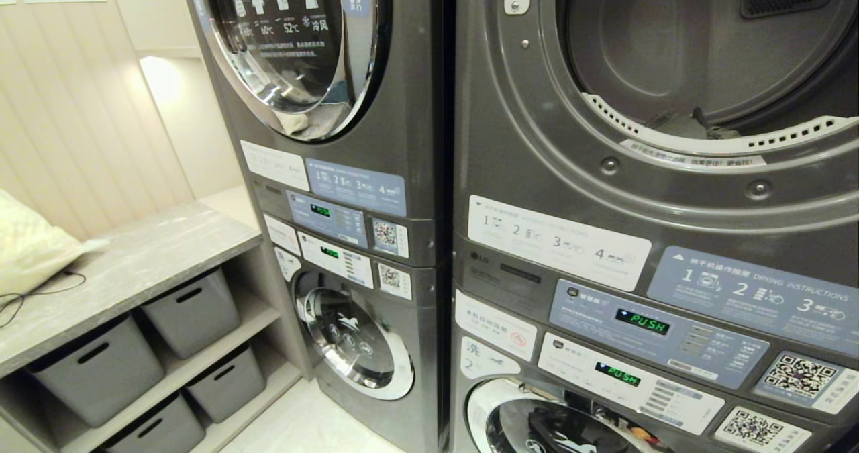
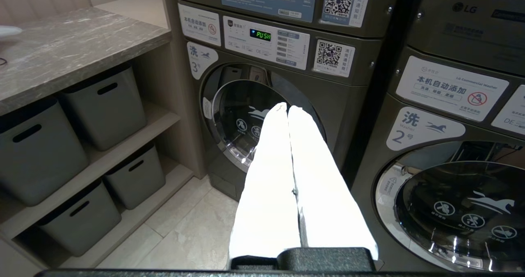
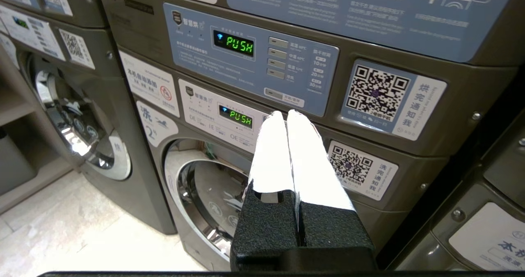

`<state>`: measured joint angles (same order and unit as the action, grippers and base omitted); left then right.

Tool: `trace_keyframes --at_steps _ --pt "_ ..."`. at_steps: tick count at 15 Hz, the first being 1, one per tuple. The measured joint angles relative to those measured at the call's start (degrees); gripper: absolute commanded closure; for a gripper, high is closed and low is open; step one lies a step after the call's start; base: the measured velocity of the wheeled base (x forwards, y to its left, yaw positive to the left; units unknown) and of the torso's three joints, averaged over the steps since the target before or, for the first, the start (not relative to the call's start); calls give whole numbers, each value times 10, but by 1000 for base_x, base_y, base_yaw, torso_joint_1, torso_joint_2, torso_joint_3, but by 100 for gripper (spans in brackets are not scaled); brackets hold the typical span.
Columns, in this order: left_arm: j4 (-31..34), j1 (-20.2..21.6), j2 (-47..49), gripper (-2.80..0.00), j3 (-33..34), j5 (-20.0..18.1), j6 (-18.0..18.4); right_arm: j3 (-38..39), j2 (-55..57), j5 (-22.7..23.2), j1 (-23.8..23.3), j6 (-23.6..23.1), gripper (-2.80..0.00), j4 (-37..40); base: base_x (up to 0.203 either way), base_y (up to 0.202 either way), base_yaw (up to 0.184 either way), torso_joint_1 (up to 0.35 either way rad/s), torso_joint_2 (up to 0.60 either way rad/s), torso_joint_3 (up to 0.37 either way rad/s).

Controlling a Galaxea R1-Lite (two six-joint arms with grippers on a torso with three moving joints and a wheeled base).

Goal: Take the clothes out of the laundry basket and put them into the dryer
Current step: Close the dryer

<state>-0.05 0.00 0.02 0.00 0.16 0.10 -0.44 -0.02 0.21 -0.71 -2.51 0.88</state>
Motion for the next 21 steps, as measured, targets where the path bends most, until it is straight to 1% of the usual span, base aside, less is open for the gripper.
trace_keyframes --at_steps 3,18,21 --pt "-1 0 0 0 0 0 0 3 0 -1 0 6 0 -8 4 4 -26 5 4 1" --pt "0 0 0 0 0 0 0 4 0 -1 0 12 0 -10 1 8 -171 -1 7 5" --pt "0 0 0 0 0 0 0 4 0 -1 0 13 0 -10 2 9 -120 -2 7 12"
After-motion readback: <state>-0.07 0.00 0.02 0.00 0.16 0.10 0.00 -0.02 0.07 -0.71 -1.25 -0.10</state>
